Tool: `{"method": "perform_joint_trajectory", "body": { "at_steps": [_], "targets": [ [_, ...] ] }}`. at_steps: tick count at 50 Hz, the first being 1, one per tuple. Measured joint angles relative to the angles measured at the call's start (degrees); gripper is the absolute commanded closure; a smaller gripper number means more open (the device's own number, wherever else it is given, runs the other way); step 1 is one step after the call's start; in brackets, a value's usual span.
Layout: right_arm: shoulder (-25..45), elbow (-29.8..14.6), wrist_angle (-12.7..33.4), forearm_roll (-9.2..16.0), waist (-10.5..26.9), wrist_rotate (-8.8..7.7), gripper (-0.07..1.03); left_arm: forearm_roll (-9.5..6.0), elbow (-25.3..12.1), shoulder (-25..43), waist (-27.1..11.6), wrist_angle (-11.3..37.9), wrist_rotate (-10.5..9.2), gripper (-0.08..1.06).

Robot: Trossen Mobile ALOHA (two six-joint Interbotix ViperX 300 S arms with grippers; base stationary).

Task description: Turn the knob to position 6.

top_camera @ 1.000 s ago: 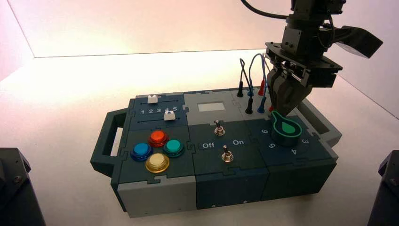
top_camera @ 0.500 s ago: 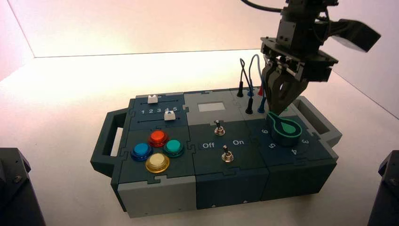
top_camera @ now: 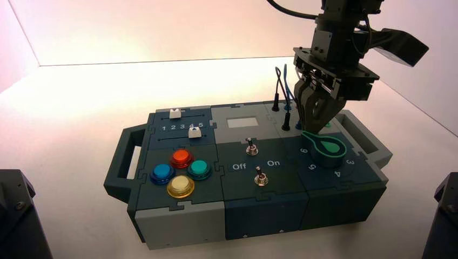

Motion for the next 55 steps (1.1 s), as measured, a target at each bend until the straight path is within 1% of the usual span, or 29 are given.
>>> {"method": "perform_joint_trajectory", "body": {
  "at_steps": [10, 26, 34, 55],
  "targets": [
    [0.1, 0.0, 0.0, 0.5, 0.0, 0.09, 0.99, 0.00, 0.4, -0.4, -0.1, -0.1, 0.00, 1.01],
    [0.0, 0.0, 0.0, 0.5, 0.0, 0.18, 0.99, 0.00, 1.6, -1.3, 0.0, -0.1, 0.00, 1.01],
    [0.0, 0.3, -0.2, 0.7, 0.0, 0.18, 0.99, -0.09, 2.7, -1.6, 0.0, -0.7, 0.00, 1.01],
    [0.0, 0.4, -0.4, 1.1, 0.0, 0.35, 0.99, -0.26, 3.3, -1.8, 0.0, -0.9, 0.00, 1.01]
  ]
}}
